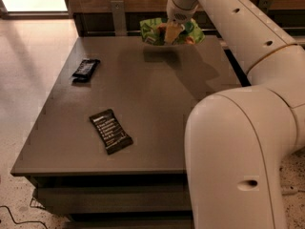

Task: Pick green rice chip bag

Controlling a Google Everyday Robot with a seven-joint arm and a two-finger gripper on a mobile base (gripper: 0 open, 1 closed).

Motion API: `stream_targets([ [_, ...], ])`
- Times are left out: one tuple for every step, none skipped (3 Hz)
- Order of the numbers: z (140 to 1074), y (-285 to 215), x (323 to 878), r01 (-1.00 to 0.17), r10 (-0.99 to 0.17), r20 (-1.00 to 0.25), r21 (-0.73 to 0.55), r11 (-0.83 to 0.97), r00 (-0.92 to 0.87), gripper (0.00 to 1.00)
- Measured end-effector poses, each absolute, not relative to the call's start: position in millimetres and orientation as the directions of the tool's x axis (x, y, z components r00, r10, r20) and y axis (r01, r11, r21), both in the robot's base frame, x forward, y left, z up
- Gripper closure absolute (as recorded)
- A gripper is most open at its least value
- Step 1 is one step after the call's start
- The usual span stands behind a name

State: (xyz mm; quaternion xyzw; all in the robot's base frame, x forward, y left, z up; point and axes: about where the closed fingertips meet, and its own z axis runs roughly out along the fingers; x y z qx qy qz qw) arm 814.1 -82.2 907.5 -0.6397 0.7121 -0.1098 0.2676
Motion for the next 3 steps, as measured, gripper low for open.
stream_targets([
  [962, -83, 781, -0.793, -0.971, -0.24, -0.592, 0.146, 0.001, 1.0],
  [988, -76, 747, -0.75, -0.96, -0.267, -0.651, 0.116, 0.084, 1.0],
  [1004, -66, 725, -0.717, -0.925, -0.306, -0.695, 0.055, 0.226, 1.0],
])
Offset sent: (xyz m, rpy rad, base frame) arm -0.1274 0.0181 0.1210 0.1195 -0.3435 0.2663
